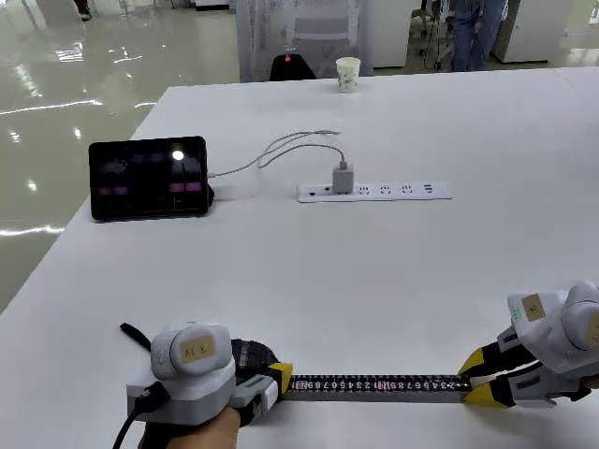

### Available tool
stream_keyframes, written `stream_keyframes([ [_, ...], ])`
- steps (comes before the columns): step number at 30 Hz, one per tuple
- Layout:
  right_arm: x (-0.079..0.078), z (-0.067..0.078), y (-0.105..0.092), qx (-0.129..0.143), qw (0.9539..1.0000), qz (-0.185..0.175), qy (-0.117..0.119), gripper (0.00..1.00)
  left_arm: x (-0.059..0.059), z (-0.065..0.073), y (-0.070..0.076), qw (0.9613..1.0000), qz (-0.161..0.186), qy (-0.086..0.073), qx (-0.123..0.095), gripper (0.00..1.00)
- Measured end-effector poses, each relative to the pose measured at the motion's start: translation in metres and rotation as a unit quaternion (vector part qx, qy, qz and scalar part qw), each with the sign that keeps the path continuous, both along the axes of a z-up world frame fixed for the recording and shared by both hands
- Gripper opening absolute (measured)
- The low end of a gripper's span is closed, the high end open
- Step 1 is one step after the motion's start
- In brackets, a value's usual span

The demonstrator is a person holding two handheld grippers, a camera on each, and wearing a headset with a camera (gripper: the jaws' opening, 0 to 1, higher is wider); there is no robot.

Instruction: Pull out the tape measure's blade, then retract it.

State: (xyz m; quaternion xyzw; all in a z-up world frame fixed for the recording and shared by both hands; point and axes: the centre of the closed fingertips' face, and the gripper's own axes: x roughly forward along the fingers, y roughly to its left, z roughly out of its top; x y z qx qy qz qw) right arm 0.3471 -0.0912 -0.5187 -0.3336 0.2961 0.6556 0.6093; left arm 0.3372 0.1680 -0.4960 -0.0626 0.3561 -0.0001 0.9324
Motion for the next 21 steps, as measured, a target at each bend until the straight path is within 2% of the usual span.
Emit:
stream_keyframes([
  [21,0.0013,-0.0014,0.0067,0.003,1.0,0.0,-0.001,0.1,0.0003,-0.0005,0.0003,1.0,0.0,0.002,-0.005,0.59],
])
